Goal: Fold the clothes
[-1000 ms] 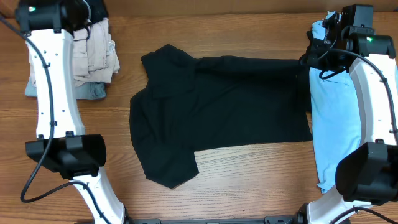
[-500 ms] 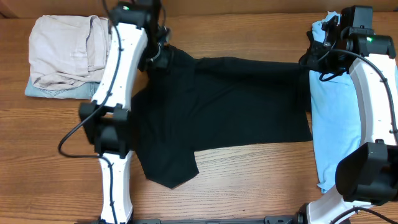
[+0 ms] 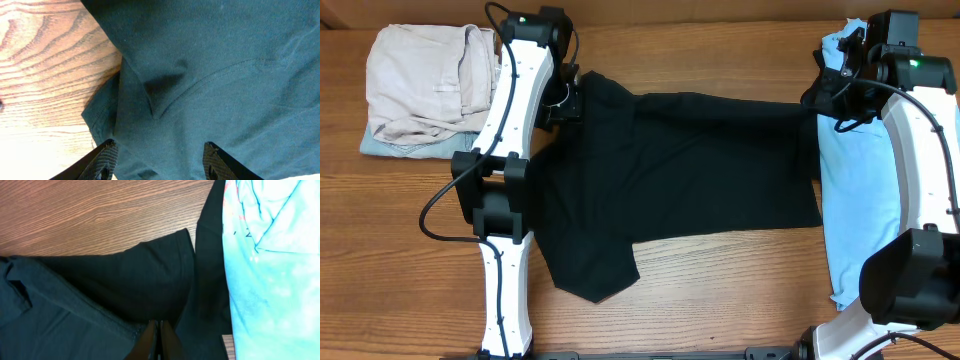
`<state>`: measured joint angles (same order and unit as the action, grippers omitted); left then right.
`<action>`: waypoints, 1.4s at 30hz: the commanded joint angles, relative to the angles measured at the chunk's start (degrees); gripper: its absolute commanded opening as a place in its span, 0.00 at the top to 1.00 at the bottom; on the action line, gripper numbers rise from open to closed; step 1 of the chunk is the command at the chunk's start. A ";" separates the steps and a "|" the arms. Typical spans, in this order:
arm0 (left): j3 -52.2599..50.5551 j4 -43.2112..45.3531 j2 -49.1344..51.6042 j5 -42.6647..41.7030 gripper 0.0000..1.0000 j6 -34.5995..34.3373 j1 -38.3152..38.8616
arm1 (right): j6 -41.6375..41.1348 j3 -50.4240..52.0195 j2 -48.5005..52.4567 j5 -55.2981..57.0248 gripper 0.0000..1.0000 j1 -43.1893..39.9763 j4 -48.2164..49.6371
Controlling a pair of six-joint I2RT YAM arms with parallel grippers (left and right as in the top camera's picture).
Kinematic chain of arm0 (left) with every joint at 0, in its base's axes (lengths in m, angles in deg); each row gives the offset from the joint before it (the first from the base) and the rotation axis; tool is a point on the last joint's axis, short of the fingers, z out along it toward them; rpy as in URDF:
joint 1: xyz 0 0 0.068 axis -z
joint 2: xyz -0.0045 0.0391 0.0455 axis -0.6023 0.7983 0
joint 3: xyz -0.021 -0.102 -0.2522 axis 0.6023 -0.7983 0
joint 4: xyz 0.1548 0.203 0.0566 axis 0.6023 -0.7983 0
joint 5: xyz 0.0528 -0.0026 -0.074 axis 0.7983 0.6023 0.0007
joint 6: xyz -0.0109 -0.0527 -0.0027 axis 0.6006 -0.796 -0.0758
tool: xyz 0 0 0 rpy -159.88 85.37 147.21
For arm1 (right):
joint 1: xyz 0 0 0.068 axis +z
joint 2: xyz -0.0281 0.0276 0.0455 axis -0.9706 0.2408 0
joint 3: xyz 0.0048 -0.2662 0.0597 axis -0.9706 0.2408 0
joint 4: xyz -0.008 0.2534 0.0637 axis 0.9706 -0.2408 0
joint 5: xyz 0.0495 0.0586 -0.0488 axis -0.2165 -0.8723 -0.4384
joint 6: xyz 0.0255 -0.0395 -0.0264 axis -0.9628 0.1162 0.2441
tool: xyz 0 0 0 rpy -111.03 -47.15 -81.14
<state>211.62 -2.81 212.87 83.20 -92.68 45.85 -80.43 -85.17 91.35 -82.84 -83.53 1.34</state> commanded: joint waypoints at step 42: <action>-12.98 13.14 1.81 -3.30 0.62 -0.59 0.11 | 0.22 -1.46 -0.15 1.75 0.96 -0.04 0.35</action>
<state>195.16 11.81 214.33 80.70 -92.75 46.66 -80.43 -85.17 91.35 -82.14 -83.53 1.41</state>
